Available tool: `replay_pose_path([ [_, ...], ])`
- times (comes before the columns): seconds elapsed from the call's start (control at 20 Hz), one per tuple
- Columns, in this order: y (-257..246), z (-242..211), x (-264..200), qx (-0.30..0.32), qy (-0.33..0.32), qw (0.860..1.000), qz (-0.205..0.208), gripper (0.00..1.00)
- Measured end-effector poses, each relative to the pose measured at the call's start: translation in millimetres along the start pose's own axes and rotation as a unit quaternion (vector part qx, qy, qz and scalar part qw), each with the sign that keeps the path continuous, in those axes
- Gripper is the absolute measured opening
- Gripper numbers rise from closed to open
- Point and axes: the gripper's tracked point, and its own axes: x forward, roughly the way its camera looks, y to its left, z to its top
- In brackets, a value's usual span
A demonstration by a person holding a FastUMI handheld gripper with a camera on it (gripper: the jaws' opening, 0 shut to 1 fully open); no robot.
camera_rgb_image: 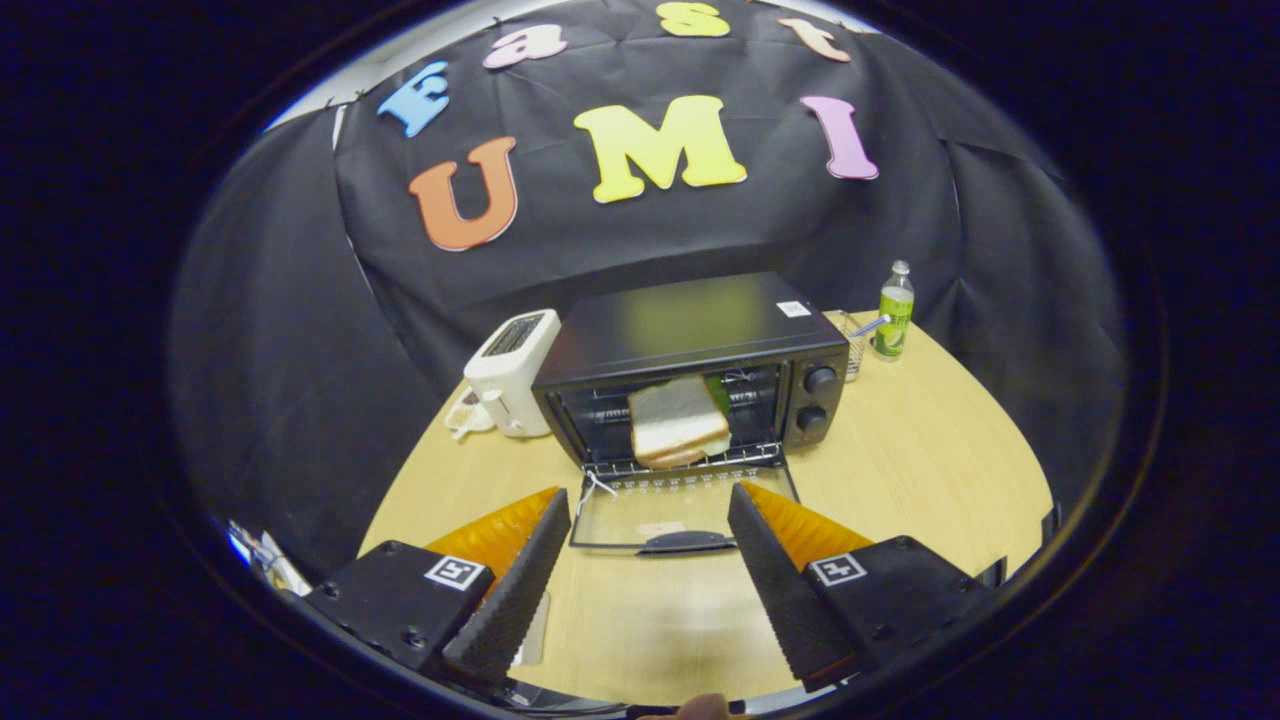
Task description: Open the toaster oven, put the food inside, and close the toaster oven door.
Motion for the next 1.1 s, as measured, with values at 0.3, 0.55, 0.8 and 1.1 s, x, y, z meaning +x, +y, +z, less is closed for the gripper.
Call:
replay_pose_path([
  [0.3, -9.0, -69.9, 21.5, -0.024, 0.048, 0.998, -0.013, 1.0],
  [0.55, -12.9, -99.5, 55.9, -0.042, 0.069, 0.996, -0.022, 1.0],
  [0.8, -30.9, -127.2, 93.4, -0.034, 0.097, 0.994, -0.033, 1.0],
  [1.1, -38.1, -141.0, 129.5, -0.022, 0.114, 0.992, -0.047, 1.0],
])
